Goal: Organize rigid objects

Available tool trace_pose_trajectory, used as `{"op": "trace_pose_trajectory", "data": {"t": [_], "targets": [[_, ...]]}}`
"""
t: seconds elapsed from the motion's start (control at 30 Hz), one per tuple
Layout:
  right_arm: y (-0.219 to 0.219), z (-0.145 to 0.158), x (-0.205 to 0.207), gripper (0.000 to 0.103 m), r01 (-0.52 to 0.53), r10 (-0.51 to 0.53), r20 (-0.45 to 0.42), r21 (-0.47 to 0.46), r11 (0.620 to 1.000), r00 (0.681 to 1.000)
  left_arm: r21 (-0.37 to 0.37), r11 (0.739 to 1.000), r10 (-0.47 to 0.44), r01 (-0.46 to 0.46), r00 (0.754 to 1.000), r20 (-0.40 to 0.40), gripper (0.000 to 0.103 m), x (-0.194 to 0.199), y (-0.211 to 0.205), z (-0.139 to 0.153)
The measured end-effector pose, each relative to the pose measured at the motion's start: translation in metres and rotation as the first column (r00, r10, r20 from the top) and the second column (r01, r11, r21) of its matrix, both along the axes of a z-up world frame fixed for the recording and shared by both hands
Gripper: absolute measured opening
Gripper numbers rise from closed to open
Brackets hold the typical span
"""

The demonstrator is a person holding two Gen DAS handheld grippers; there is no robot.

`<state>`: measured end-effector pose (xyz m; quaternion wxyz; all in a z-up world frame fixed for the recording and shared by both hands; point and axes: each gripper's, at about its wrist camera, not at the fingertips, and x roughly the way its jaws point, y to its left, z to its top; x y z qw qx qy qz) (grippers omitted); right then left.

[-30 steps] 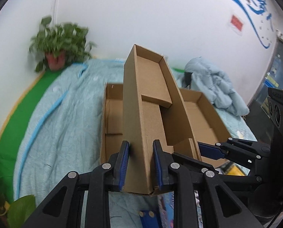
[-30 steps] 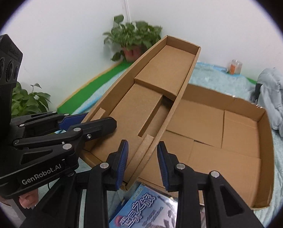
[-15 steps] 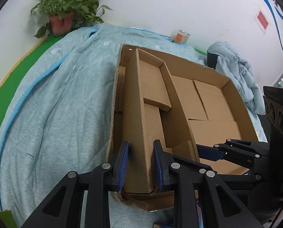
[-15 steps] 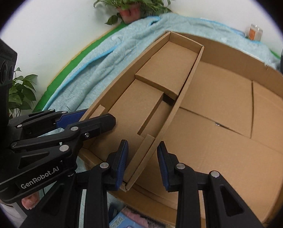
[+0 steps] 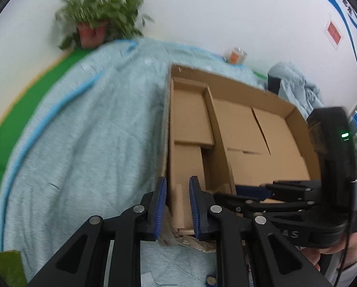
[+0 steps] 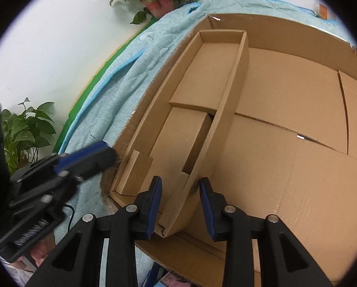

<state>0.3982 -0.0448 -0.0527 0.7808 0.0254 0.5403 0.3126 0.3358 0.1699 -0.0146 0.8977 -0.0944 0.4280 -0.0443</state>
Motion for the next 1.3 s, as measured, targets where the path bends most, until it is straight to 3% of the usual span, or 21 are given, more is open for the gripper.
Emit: {"op": "trace_pose_trajectory", "data": {"t": [0.13,0.17,0.2,0.23,0.27,0.3,0.37,0.47,0.6,0.63,0.67,0.7,0.73,0.77,0.8,0.87,0.93,0.97,1.0,1.03,1.3], "targets": [[0.006,-0.001,-0.001,0.035,0.022,-0.021,0.041,-0.029,0.999,0.999,0.082,0.994,0.056,-0.065,0.992,0.116,0.021,-0.023,-0.003,0.016],[0.004,0.003,-0.004,0.051,0.041,-0.040,0.068,-0.022,0.999,0.997,0.102,0.992,0.059,-0.074,0.988,0.141,0.025,-0.030,-0.005,0.021],[0.002,0.008,-0.010,0.064,0.067,-0.064,0.101,-0.026,0.997,0.993,0.116,0.990,0.058,-0.077,0.985,0.164,0.042,-0.037,-0.007,0.025],[-0.006,0.016,-0.019,0.085,0.109,-0.102,0.150,-0.036,0.993,0.983,0.122,0.989,0.055,-0.079,0.979,0.195,0.058,-0.048,-0.009,0.032],[-0.016,0.026,-0.030,0.087,0.154,-0.143,0.204,-0.036,0.987,0.968,0.121,0.989,0.055,-0.082,0.975,0.215,0.094,-0.055,-0.010,0.036],[-0.027,0.036,-0.043,0.087,0.185,-0.171,0.253,-0.035,0.982,0.952,0.108,0.990,0.056,-0.088,0.961,0.271,0.102,-0.070,-0.011,0.043],[-0.053,0.057,-0.075,0.088,0.232,-0.203,0.349,-0.045,0.972,0.915,0.085,0.992,0.056,-0.092,0.932,0.357,0.103,-0.090,-0.017,0.053],[-0.090,0.076,-0.127,0.090,0.321,-0.277,0.449,-0.022,0.947,0.849,0.121,0.992,-0.003,-0.043,0.932,0.361,0.103,-0.114,-0.038,0.060],[-0.130,0.068,-0.194,0.090,0.372,-0.308,0.515,-0.024,0.928,0.800,0.143,0.990,-0.053,-0.006,0.912,0.407,0.102,-0.160,-0.069,0.067],[-0.138,0.060,-0.209,0.090,0.404,-0.329,0.519,-0.035,0.914,0.789,0.140,0.990,-0.068,0.011,0.910,0.410,0.102,-0.170,-0.077,0.068],[-0.142,0.056,-0.215,0.090,0.417,-0.345,0.508,-0.032,0.908,0.789,0.135,0.990,-0.080,0.027,0.909,0.409,0.090,-0.179,-0.085,0.067],[-0.144,0.052,-0.222,0.090,0.421,-0.354,0.496,-0.025,0.907,0.793,0.128,0.991,-0.091,0.042,0.910,0.404,0.050,-0.188,-0.094,0.065],[-0.147,0.048,-0.230,0.090,0.419,-0.356,0.495,-0.018,0.908,0.792,0.119,0.990,-0.113,0.073,0.919,0.377,0.024,-0.194,-0.103,0.063],[-0.149,0.047,-0.238,0.088,0.420,-0.357,0.510,-0.009,0.907,0.782,0.110,0.989,-0.127,0.095,0.932,0.340,0.002,-0.199,-0.112,0.060],[-0.153,0.047,-0.241,0.082,0.422,-0.357,0.525,-0.005,0.907,0.773,0.107,0.990,-0.117,0.087,0.940,0.321,0.001,-0.204,-0.118,0.056],[-0.160,0.045,-0.250,0.025,0.422,-0.334,0.557,-0.033,0.906,0.760,0.130,0.989,-0.115,0.074,0.933,0.341,0.001,-0.218,-0.132,0.056],[-0.162,0.044,-0.258,0.028,0.420,-0.317,0.575,-0.051,0.906,0.754,0.109,0.988,-0.137,0.105,0.929,0.343,0.021,-0.229,-0.141,0.057],[-0.164,0.043,-0.261,0.048,0.413,-0.314,0.576,-0.045,0.910,0.755,0.093,0.990,-0.133,0.107,0.929,0.344,0.067,-0.234,-0.144,0.058],[-0.165,0.043,-0.261,0.072,0.401,-0.305,0.568,-0.049,0.915,0.764,0.079,0.994,-0.101,0.078,0.927,0.361,0.101,-0.240,-0.146,0.061],[-0.167,0.041,-0.261,0.103,0.394,-0.308,0.560,-0.035,0.919,0.769,0.063,0.997,-0.063,0.042,0.919,0.389,0.101,-0.243,-0.144,0.062],[-0.188,0.024,-0.260,0.102,0.391,-0.348,0.493,0.017,0.920,0.797,0.024,0.998,-0.067,0.063,0.953,0.297,0.103,-0.233,-0.139,0.058]]}}
